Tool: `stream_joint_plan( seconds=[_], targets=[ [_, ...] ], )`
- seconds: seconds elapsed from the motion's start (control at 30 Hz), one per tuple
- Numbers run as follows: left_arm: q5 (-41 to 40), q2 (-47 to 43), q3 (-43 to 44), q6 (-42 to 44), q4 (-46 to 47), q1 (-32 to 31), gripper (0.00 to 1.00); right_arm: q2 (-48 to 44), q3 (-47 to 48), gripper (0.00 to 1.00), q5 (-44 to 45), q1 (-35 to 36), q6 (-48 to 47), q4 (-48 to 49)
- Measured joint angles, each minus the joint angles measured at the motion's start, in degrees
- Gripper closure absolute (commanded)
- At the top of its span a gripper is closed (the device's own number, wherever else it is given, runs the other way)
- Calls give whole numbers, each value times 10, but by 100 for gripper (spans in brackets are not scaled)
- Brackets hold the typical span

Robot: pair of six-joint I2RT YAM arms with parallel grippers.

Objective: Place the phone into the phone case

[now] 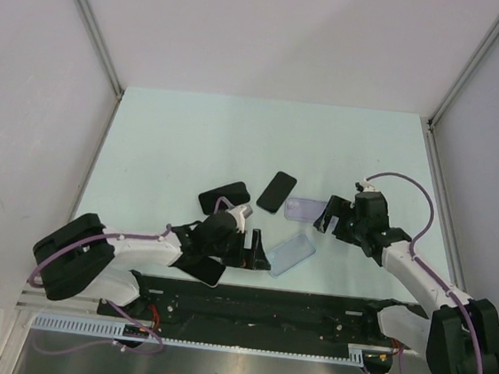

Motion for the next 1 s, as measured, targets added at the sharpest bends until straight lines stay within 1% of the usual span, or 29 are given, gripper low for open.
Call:
stream_joint_plan(
  seconds=[0.2, 0.3, 0.43, 0.6, 0.67, 0.8, 1.0],
  targets=[
    [36, 74, 31, -15, 66, -6, 4, 33, -13, 3, -44, -5, 2, 34],
    [52, 103, 45, -19, 90, -7, 4, 47, -21, 6, -64, -5, 5, 52],
    [60, 120, 52, -24, 108, -7, 3, 51, -38, 8, -90, 0, 14, 71],
    [63, 131, 61, -24, 113, -4, 3, 51, -61, 13, -127, 8, 26, 88],
    [65, 133, 63, -24, 113, 2, 3, 51, -70, 15, -142, 9, 32, 105],
    [67, 135, 66, -22, 111, 24, 3, 50, -89, 15, -168, 13, 44, 142],
    [69, 136, 73, -9, 102, 72, 4, 51, -101, 15, -183, 26, 61, 173]
  ],
)
